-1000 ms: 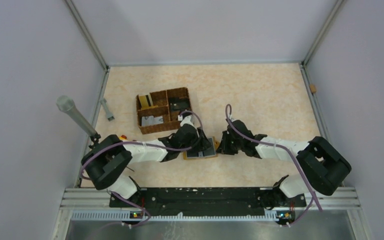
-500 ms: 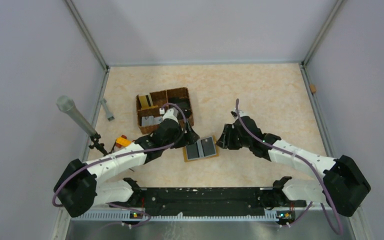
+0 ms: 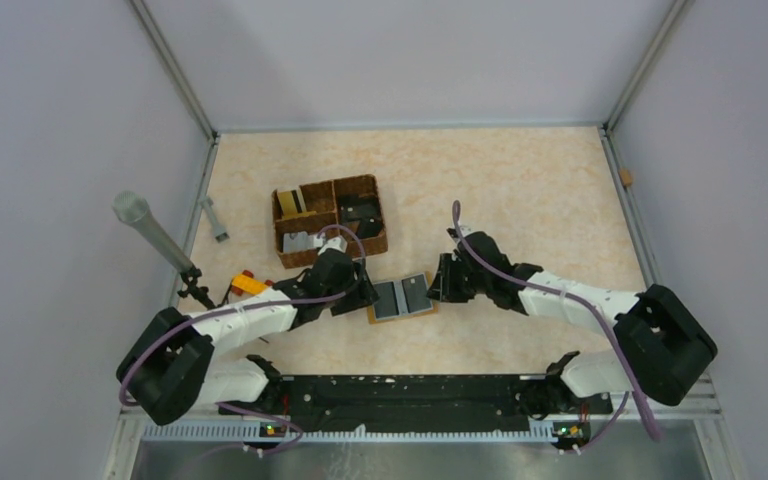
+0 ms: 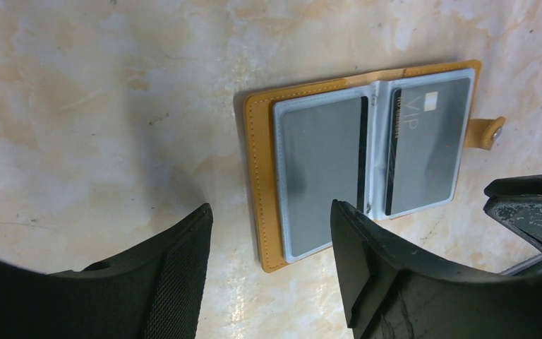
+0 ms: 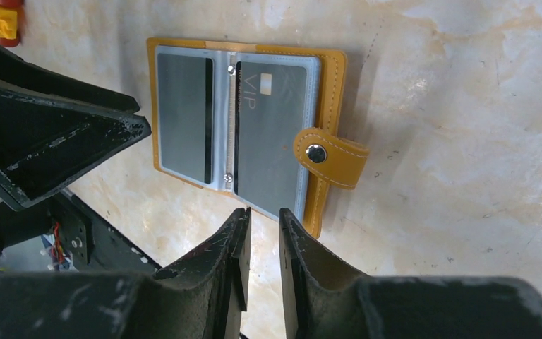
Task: Put the credit cards into the card holder
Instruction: Turn over the card slot in the card holder.
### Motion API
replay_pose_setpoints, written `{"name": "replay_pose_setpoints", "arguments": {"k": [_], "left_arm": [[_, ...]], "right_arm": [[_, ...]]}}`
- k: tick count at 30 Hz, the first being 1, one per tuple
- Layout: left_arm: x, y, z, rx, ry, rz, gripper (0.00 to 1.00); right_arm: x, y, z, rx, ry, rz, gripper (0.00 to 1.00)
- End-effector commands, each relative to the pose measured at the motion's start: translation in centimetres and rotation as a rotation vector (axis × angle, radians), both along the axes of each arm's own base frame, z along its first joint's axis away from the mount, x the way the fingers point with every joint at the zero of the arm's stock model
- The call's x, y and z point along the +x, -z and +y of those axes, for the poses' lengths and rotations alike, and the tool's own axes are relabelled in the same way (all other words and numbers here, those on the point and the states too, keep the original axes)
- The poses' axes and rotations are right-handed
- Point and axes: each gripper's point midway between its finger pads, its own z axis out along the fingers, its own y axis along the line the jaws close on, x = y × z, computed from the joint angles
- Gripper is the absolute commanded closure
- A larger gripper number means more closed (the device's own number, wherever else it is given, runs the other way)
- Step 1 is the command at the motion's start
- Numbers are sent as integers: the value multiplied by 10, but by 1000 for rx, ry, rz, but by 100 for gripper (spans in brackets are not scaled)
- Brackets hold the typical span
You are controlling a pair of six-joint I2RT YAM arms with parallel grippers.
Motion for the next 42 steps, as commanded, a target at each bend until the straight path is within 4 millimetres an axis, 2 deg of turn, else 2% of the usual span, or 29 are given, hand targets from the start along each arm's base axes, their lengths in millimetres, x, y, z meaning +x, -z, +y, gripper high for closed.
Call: {"name": "replay_pose_setpoints", "arguments": {"k": [1, 12, 25, 30, 42], "left_arm": [[3, 1, -6, -34, 0, -3, 36], [-2, 8, -10, -49, 22, 33, 42], [-3, 9, -11, -53, 23, 37, 44], [-3, 9, -10, -54, 21, 37, 45], [-4, 10, -12, -65, 27, 41, 48]], "right_arm": [[5, -6, 13, 38, -20, -22, 78], [7, 17, 5, -32, 11, 13, 80], [3, 30, 6, -42, 0, 49, 80], [4, 24, 8, -28, -1, 39, 83], [9, -5, 17, 40, -6, -10, 91]]}}
